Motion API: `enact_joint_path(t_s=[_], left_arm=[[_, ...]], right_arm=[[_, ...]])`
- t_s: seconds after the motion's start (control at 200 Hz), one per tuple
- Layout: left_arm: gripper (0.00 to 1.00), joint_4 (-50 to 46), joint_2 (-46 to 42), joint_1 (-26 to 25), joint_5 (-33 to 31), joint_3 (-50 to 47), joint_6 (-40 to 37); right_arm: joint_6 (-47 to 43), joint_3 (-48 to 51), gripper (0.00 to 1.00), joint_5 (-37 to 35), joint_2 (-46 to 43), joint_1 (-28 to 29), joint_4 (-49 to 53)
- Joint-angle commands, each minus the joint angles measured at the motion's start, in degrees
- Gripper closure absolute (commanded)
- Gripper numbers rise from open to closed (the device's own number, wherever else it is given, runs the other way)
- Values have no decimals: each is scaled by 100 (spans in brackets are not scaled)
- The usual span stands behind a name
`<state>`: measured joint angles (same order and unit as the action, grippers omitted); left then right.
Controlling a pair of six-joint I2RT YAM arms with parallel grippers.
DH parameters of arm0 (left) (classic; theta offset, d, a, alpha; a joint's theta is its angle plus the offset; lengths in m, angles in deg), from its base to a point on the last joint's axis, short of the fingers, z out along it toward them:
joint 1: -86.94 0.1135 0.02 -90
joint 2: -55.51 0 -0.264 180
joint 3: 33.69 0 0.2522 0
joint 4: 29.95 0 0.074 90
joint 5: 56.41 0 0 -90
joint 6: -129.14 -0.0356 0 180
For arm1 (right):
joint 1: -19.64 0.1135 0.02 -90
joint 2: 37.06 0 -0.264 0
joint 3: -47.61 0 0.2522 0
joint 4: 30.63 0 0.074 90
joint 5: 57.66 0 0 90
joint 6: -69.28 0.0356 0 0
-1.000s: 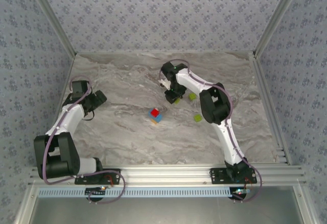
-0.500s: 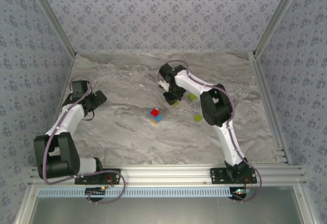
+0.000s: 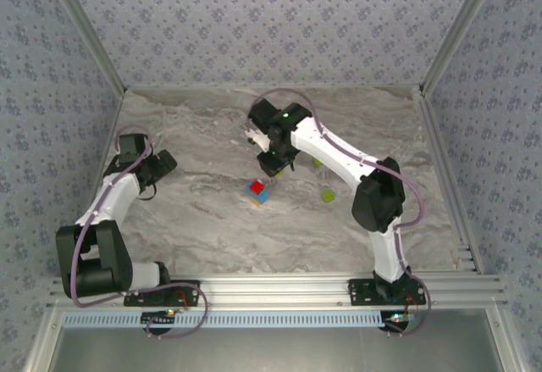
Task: Assemble a carrot with lego
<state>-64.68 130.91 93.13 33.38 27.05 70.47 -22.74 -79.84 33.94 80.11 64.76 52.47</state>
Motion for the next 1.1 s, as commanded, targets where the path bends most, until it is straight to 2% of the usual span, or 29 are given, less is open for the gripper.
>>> enact_joint_path(t_s=[0.0, 0.375, 1.094], left_arm=[[10, -81, -214, -51, 27, 21, -75], [10, -65, -174, -49, 21, 21, -75], [10, -39, -168, -48, 21, 3, -75]], right_arm=[[156, -346, 69, 182, 294, 154, 360], [185, -690, 69, 384, 752, 387, 500], [352, -585, 68, 407, 830, 507, 552]])
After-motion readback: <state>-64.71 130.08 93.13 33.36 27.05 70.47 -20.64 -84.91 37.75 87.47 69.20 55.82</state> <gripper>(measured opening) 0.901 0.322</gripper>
